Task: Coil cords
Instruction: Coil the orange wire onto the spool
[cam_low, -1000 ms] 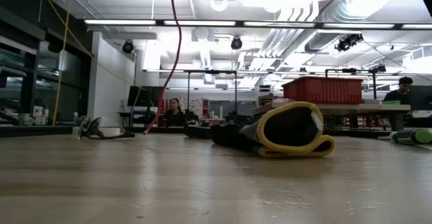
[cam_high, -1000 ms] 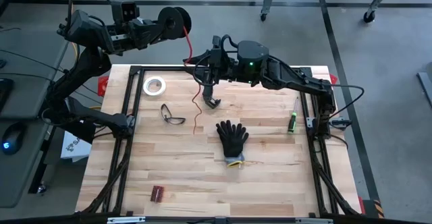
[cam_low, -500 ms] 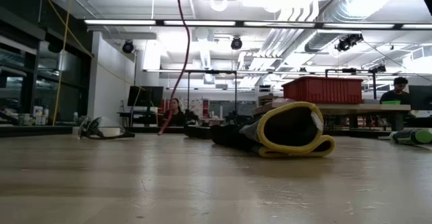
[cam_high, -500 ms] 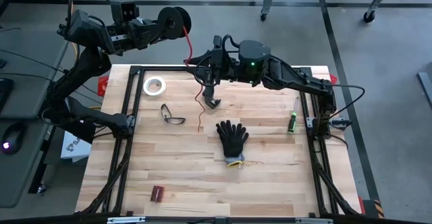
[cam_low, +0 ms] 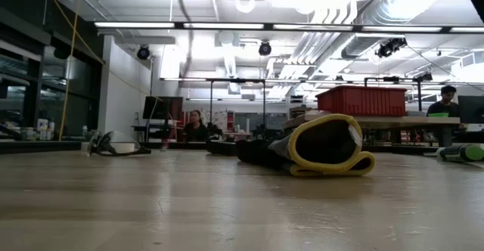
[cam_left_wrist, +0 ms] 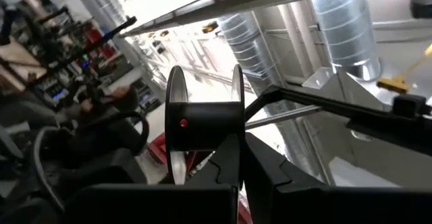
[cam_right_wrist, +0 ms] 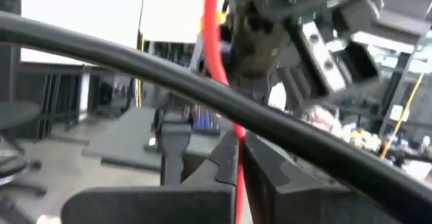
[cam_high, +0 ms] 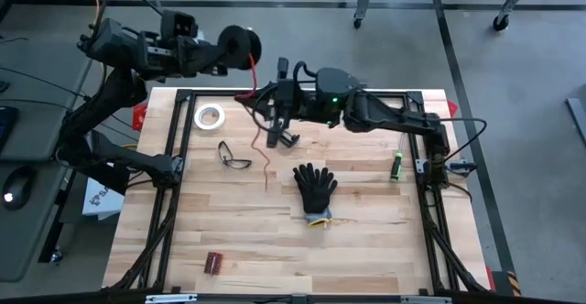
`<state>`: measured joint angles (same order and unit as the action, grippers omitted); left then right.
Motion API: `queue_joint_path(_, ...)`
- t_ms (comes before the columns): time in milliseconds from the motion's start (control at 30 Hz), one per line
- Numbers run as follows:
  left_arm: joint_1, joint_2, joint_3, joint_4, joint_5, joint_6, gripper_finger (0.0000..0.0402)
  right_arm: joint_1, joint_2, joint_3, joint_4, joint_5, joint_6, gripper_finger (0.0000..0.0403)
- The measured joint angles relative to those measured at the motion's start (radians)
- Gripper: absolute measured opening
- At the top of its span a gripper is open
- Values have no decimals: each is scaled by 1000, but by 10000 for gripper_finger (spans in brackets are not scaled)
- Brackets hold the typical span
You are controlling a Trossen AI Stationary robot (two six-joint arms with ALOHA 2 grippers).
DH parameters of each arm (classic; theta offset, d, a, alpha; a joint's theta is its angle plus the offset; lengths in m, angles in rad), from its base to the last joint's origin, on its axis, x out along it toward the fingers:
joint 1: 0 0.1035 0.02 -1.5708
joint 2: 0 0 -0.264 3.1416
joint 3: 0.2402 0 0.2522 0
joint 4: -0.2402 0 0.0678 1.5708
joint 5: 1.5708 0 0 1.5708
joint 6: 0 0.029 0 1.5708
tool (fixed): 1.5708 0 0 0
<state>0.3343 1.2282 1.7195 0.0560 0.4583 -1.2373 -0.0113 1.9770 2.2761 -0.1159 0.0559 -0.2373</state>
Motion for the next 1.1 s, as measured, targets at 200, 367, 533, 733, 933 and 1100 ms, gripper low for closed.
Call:
queue_joint_path(200, -62, -5, 0, -102, -44, -42, 0, -1, 15, 0, 108, 0, 1, 1)
queue_joint_path(367, -108, -2, 0, -147, -110, -44, 0, -2, 15, 0, 165, -55, 33, 0)
queue_joint_path(533, -122, 8, 0, -149, -153, -12, 0, -2, 14, 0, 168, -60, 46, 0)
queue_joint_path(733, -166, 8, 0, -152, -133, -75, 0, -36, 14, 0, 164, -53, 65, 0)
queue_joint_path(933, -237, -19, 0, -239, -170, -48, 0, -60, 13, 0, 175, -123, 124, 0)
queue_joint_path(1100, -266, -29, 0, -282, -206, 0, 0, -61, 13, 0, 172, -164, 129, 0)
